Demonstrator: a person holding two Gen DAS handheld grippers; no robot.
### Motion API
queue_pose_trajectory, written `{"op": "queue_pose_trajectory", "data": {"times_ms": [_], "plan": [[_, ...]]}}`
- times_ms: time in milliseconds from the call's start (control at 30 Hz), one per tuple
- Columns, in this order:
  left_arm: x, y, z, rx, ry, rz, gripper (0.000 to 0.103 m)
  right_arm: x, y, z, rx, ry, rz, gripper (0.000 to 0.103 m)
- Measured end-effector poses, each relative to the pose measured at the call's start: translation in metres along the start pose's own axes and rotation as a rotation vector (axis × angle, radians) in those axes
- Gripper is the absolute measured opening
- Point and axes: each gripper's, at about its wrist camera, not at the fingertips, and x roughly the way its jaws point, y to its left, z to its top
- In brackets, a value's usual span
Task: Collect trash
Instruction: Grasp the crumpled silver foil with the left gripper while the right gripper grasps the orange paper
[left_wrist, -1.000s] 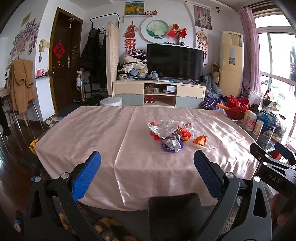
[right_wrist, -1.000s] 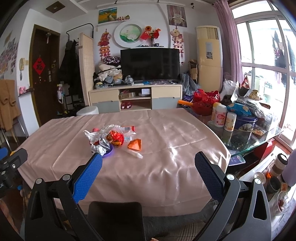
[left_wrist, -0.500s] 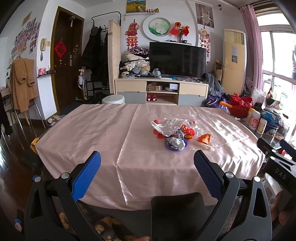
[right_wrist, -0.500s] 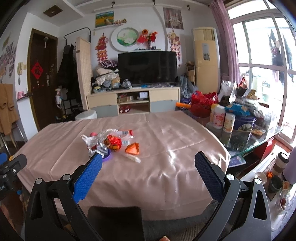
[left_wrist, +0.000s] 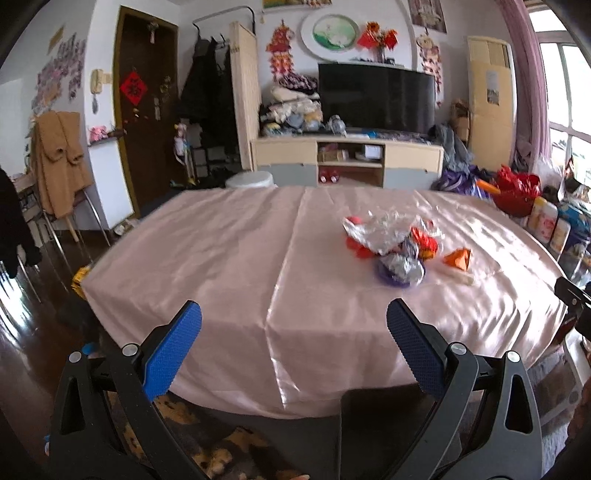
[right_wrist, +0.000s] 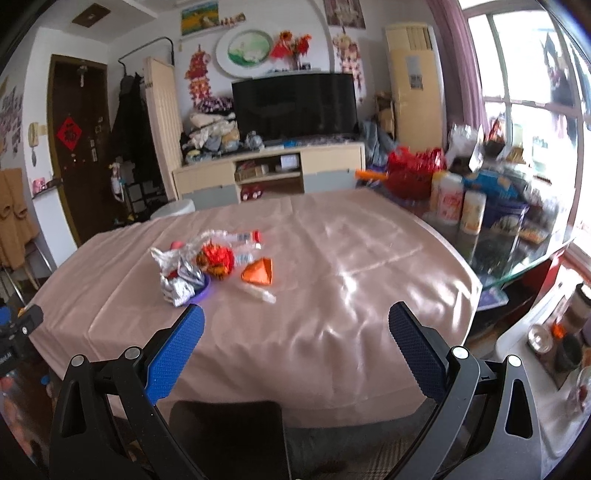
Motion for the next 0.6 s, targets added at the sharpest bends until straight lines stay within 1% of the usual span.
{"op": "queue_pose_trajectory", "data": {"times_ms": [100,167,267,400,533,600], "plan": [[0.018,-0.006,-0.003,0.016,0.037,-0.043,0.095,0.024,0.002,-0.005,-0.005,0.041,0.013,0.100],[0.033,-0.011,-0.004,0.025,0.069,-0.087,0.095,0.037,0.004,-0.006,-0.018,0.055,0.014,0.100],[0.052,-0.020,-0.005,0.048,0.103,-0.117,0.095,0.055,0.003,-0.002,-0.018,0.067,0.028,0.100],[0.074,-0.038,-0.001,0.095,0.134,-0.157,0.095,0.092,0.002,0.011,0.015,0.115,0.099,0.100],[0.092,-0.056,0.001,0.164,0.148,-0.160,0.093,0.124,0.006,0.020,0.008,0.167,0.136,0.085],[0.102,-0.061,0.004,0.172,0.161,-0.186,0.092,0.138,0.009,0.024,0.009,0.189,0.151,0.079]]}}
